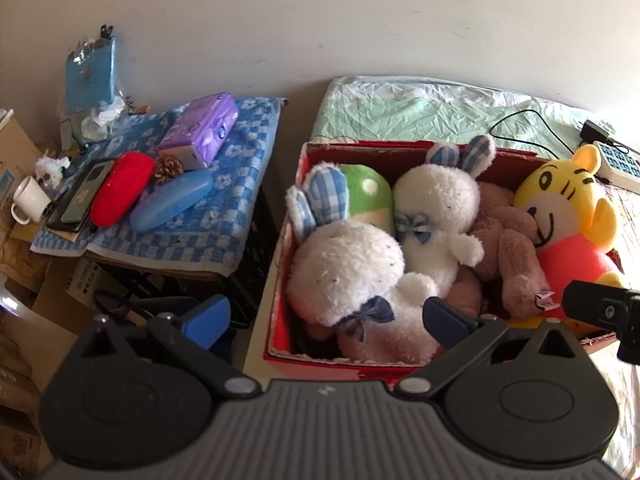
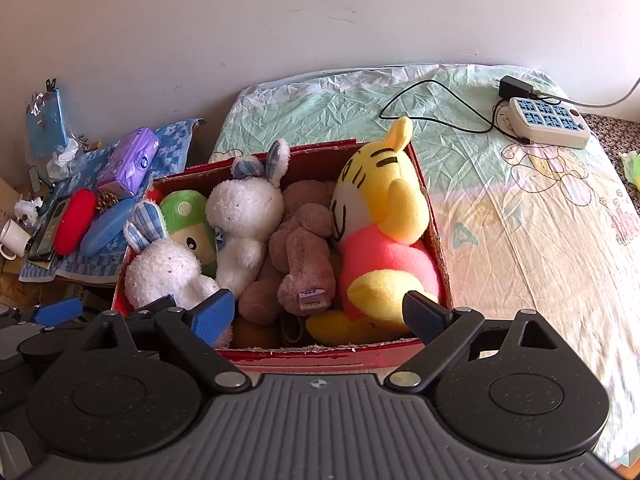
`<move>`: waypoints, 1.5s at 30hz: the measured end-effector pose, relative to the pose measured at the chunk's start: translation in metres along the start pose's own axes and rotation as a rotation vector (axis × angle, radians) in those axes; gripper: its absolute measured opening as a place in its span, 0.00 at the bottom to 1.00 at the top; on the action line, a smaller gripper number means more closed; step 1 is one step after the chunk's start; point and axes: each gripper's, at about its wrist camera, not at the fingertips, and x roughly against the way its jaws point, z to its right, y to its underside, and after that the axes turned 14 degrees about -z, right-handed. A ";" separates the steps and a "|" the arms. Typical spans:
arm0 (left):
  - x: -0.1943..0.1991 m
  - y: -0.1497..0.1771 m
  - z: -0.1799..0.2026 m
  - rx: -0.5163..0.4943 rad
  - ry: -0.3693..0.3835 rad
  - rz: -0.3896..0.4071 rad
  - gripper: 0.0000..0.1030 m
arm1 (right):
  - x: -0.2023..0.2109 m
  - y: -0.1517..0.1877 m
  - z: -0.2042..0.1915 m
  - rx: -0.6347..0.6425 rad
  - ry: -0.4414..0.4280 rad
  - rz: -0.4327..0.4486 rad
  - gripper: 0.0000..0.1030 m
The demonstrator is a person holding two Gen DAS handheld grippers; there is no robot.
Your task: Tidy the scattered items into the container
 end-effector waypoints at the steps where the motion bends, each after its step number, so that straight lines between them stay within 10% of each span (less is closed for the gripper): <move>1: 0.000 0.000 -0.002 0.005 0.001 -0.001 0.99 | 0.000 0.000 -0.001 0.004 0.002 0.002 0.90; 31: 0.022 0.014 0.089 -0.148 0.083 0.049 0.99 | 0.017 0.019 0.082 -0.158 0.084 0.059 0.90; 45: 0.018 0.009 0.079 -0.026 0.012 0.026 0.99 | 0.018 0.008 0.083 -0.065 0.073 0.070 0.90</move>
